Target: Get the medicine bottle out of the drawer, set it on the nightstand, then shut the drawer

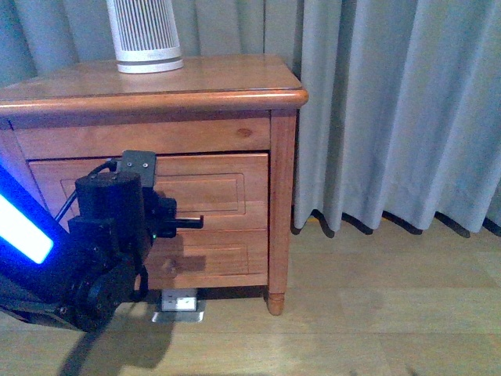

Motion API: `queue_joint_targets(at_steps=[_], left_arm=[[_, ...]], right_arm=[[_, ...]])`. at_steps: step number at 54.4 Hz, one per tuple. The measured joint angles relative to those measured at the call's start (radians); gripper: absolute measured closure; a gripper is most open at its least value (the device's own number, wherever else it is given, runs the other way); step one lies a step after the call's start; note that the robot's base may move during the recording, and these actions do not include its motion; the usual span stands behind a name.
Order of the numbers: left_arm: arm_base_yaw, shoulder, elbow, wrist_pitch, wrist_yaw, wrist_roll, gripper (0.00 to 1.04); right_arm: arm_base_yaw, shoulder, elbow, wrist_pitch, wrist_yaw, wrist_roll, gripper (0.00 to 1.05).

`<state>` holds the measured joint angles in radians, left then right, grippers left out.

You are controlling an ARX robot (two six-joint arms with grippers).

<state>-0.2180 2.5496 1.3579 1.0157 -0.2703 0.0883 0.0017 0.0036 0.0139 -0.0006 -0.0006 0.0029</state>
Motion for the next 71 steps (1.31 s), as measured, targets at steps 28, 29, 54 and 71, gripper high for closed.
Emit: queue_joint_targets(at_steps=[28, 29, 54, 71], left_arm=[[-0.046, -0.233, -0.496, 0.179, -0.031, -0.038, 0.82], [-0.050, -0.249, -0.523, 0.179, -0.038, -0.040, 0.82], [-0.190, -0.493, -0.934, 0.160, -0.177, -0.101, 0.82], [-0.206, -0.631, -0.990, 0.039, -0.179, -0.104, 0.41]], right_arm=[[0.000, 0.000, 0.000, 0.000, 0.000, 0.000, 0.07], [0.000, 0.000, 0.000, 0.000, 0.000, 0.000, 0.07], [0.000, 0.000, 0.000, 0.000, 0.000, 0.000, 0.07], [0.000, 0.000, 0.000, 0.000, 0.000, 0.000, 0.07]])
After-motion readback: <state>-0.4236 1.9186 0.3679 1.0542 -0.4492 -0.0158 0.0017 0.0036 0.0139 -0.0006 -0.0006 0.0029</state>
